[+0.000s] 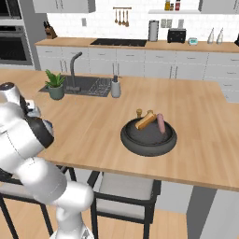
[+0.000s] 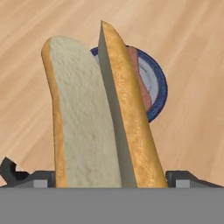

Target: Place one bun and one sausage from the bowl on each plate.

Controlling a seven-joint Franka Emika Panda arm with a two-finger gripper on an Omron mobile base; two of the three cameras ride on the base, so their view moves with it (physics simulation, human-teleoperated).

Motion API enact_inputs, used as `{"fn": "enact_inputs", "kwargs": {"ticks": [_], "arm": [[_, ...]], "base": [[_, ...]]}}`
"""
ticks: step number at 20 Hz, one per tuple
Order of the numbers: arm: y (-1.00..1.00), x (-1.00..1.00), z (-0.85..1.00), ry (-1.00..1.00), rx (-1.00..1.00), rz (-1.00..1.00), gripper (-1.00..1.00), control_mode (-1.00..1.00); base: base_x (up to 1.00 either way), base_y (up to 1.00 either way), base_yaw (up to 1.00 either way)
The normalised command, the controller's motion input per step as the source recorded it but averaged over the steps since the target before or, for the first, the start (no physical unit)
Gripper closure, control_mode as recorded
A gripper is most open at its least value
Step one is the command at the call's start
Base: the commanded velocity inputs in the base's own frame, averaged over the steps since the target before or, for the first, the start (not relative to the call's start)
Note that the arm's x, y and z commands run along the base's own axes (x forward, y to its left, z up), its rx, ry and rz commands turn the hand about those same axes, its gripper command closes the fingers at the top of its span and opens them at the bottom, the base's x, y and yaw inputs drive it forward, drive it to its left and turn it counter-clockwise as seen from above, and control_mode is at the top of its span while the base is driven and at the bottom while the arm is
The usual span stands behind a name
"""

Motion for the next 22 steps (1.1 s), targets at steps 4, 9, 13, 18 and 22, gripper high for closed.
{"fn": "enact_inputs", "kwargs": {"ticks": [4,9,13,18,22], "arm": [[0.21,0.45,-0.52,0.00,0.00,-0.06,1.00,-1.00],[0.48,0.26,-0.31,0.00,0.00,-0.05,1.00,-1.00],[0.18,0.22,-0.28,0.00,0.00,-0.07,1.00,-1.00],[0.09,0.20,-0.31,0.00,0.00,-0.07,1.00,-1.00],[0.10,0.43,-0.12,0.00,0.00,-0.08,1.00,-1.00]], "base": [[0.00,0.00,0.00],[0.00,0.00,0.00],[0.00,0.00,0.00],[0.00,0.00,0.00],[0.00,0.00,0.00]]}}
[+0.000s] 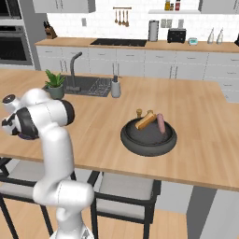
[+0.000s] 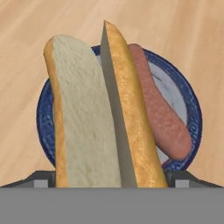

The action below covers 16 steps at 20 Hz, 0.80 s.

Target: Place one bun and one sausage from the bowl on each plate.

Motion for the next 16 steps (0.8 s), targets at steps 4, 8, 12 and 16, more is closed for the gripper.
{"fn": "enact_inputs", "kwargs": {"ticks": [4,8,12,16], "arm": [[0.19,0.49,-0.09,0.00,0.00,-0.06,-1.00,-1.00],[0.17,0.09,-0.05,0.00,0.00,-0.03,-1.00,-1.00],[-0.04,-0.16,0.10,0.00,0.00,-0.03,-1.00,-1.00],[-0.27,-0.02,0.26,0.00,0.00,-0.06,-1.00,-1.00]], "base": [[0.00,0.00,0.00],[0.00,0.00,0.00],[0.00,0.00,0.00],[0.00,0.00,0.00]]}}
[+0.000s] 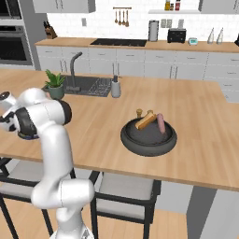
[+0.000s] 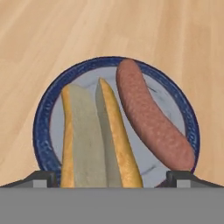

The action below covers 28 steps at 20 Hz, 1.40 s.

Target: Place one bun and one sausage from the bowl on each plate.

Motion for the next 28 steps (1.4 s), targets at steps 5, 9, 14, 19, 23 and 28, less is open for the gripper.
{"fn": "enact_inputs", "kwargs": {"ticks": [5,9,14,19,23,28], "arm": [[-0.82,-0.58,0.94,-0.04,0.11,-0.04,-1.00,-1.00],[-1.00,-0.59,0.96,-0.02,0.22,-0.06,-1.00,-1.00],[-1.00,-0.19,0.58,0.02,0.31,-0.07,-1.00,-1.00],[-1.00,-0.01,0.16,0.05,0.19,-0.15,-1.00,-1.00],[-1.00,0.00,0.00,0.05,0.03,-0.23,-1.00,-1.00],[-1.00,0.13,0.00,0.13,0.00,-0.30,-1.00,-1.00]], "base": [[0.00,0.00,0.00],[0.00,0.00,0.00],[0.00,0.00,0.00],[0.00,0.00,0.00],[0.00,0.00,0.00],[0.00,0.00,0.00]]}}
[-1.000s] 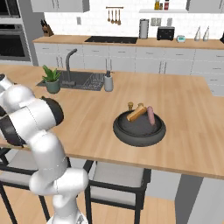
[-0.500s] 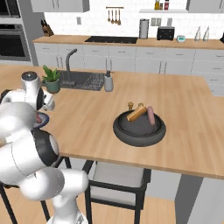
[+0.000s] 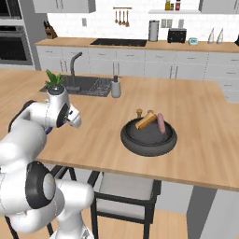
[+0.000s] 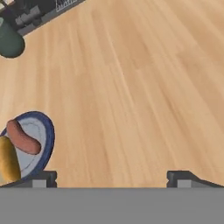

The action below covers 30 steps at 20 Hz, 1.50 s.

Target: Place one bun and one sausage from the bowl on each plate.

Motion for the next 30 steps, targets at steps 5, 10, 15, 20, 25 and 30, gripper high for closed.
{"fn": "enact_inputs", "kwargs": {"ticks": [5,10,15,20,25,30], "arm": [[-1.00,0.23,0.02,0.12,-0.01,-0.26,-1.00,-1.00],[-1.00,0.26,0.19,0.09,-0.10,-0.20,-1.00,-1.00],[-1.00,0.22,0.03,0.03,-0.14,-0.17,-1.00,-1.00],[-1.00,0.34,0.00,0.04,-0.14,-0.15,-1.00,-1.00],[-0.98,0.41,0.00,0.01,-0.16,-0.15,-1.00,-1.00],[-0.85,0.42,-0.09,0.04,-0.04,-0.10,-1.00,-1.00]], "base": [[0.00,0.00,0.00],[0.00,0.00,0.00],[0.00,0.00,0.00],[0.00,0.00,0.00],[0.00,0.00,0.00],[0.00,0.00,0.00]]}}
